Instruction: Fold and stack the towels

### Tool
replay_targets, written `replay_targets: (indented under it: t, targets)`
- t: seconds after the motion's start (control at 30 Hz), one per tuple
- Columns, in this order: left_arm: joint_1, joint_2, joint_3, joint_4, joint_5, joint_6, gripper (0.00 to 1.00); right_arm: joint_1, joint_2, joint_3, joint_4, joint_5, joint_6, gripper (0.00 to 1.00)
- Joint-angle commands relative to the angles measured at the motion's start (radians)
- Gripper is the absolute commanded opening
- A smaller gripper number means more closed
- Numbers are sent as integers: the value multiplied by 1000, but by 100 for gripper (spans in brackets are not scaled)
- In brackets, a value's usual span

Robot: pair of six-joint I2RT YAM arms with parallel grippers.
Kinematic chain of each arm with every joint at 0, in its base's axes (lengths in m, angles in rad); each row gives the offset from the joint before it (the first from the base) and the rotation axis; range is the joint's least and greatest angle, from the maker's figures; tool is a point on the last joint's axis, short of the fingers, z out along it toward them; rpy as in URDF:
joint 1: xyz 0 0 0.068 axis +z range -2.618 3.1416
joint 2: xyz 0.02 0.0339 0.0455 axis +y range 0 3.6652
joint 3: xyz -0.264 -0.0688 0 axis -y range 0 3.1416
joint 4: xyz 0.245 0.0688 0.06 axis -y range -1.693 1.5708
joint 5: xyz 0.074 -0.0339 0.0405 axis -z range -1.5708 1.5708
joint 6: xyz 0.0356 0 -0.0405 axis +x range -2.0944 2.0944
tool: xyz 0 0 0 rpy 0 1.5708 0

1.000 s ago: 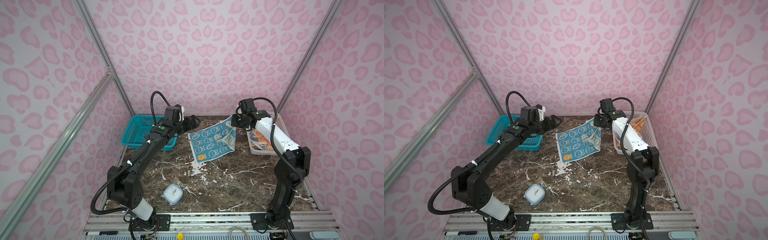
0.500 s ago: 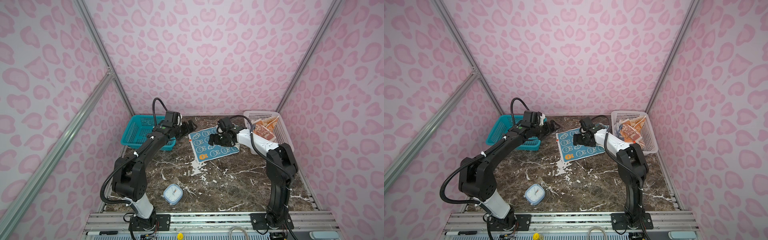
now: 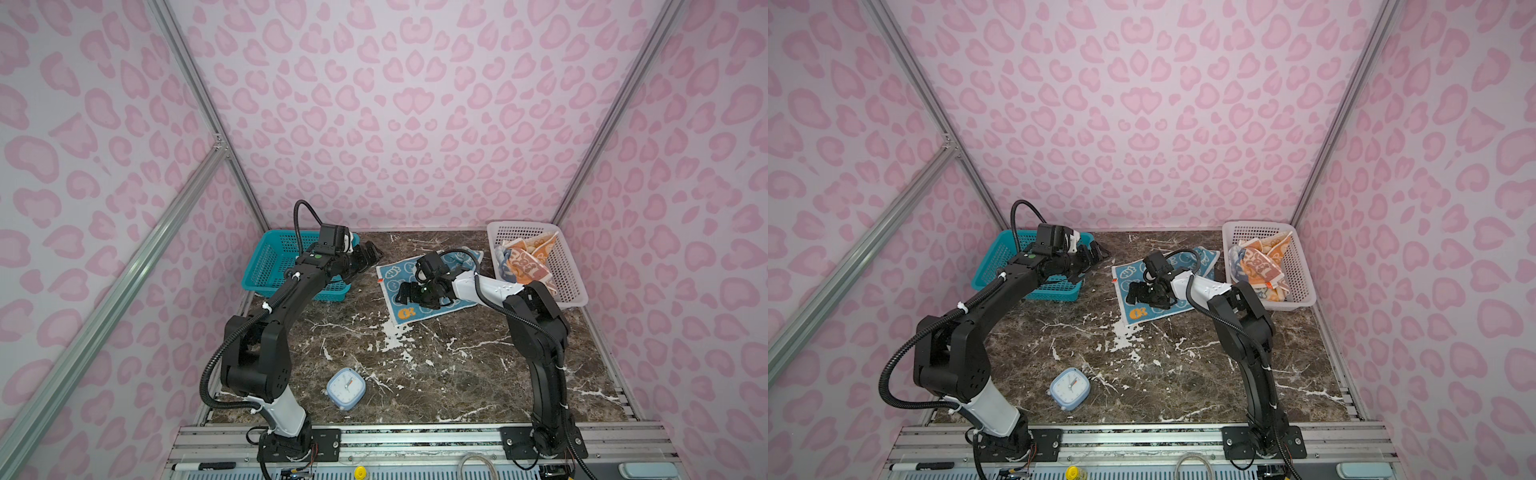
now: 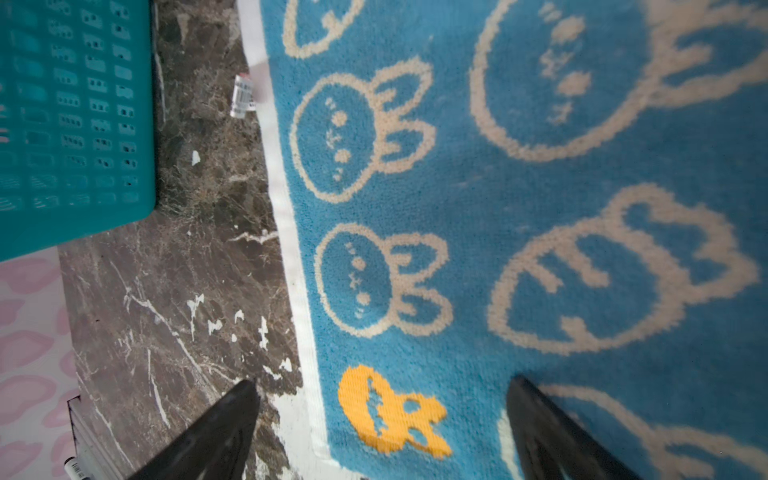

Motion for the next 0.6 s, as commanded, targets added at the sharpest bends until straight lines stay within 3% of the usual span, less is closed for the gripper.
replay_targets:
  t: [0.0,0.27,0.47,0.57]
  targets:
    - [-25,-5,20,-20,-41,42,98,-21,-24,-78,-89,47,-37,96]
    - [-132,42,48,-62,-72,73,98,-157,-213,-225,-185,161,-223,96]
    - [-162,104,68,-77,-41,55,98,-130,-358,-276,-226,224,-248,93]
    - [-180,133,96,-106,-39,73,98,-89,-389,-338,-238,265,-244,86]
